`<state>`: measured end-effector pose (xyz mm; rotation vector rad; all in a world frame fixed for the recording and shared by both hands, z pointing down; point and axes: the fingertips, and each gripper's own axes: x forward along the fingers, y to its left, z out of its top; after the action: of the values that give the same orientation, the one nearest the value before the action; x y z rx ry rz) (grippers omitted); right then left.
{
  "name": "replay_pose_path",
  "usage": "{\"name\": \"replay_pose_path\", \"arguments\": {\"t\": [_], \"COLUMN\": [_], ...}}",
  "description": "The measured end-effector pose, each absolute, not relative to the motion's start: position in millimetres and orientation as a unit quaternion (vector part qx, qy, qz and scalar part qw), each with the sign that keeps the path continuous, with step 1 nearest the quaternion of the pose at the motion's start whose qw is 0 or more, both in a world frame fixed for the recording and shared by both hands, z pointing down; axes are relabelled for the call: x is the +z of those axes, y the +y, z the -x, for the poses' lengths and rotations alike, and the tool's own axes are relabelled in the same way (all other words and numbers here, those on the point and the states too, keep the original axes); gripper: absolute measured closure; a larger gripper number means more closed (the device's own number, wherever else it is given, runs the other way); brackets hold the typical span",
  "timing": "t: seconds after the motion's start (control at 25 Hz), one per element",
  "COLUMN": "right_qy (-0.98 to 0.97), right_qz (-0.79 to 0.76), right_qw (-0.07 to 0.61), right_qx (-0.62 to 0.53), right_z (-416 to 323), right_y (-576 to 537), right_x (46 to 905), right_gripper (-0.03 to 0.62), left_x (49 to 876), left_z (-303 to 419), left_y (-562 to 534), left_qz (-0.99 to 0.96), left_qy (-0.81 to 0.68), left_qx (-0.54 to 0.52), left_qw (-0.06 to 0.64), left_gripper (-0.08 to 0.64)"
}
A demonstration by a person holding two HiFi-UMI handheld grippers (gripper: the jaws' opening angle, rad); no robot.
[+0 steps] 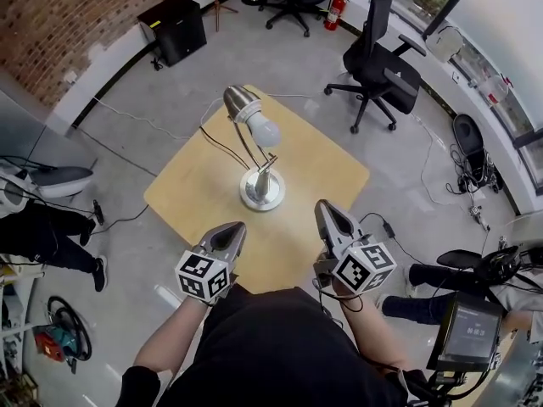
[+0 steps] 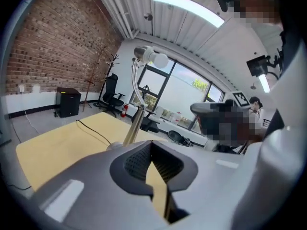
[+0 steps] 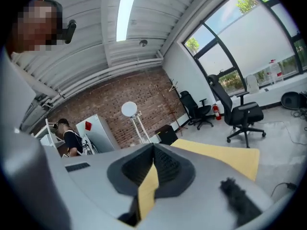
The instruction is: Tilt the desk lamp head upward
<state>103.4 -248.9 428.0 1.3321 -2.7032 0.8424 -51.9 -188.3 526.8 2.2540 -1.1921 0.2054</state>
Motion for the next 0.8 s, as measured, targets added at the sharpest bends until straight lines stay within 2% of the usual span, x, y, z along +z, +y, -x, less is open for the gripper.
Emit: {"name": "replay_pose_path", "arguments": {"t": [0.44,0.8], "right_qy": [-0.906,-0.903], "right_qz": [-0.373,-0.383], "right_qw": [-0.001,0.001], "right_qx": [0.2,0.192], "right_z": [-84.6,-94.6], "right_y": [-233.5,-231.5], "right_x": [410.7,413.5], "right_gripper": [0.586,0.586], "left_x": [456.9,469.1], "left_z": [21.3,16.9], "left_y": [-197.5,-193.3], "left_qz": [-0.865,-0.861], "left_qy": [-0.433,-0.431], "left_qx": [0.02,0.025], "left_qw": [0.255,0.268], "left_gripper": [0.554,0.554]}}
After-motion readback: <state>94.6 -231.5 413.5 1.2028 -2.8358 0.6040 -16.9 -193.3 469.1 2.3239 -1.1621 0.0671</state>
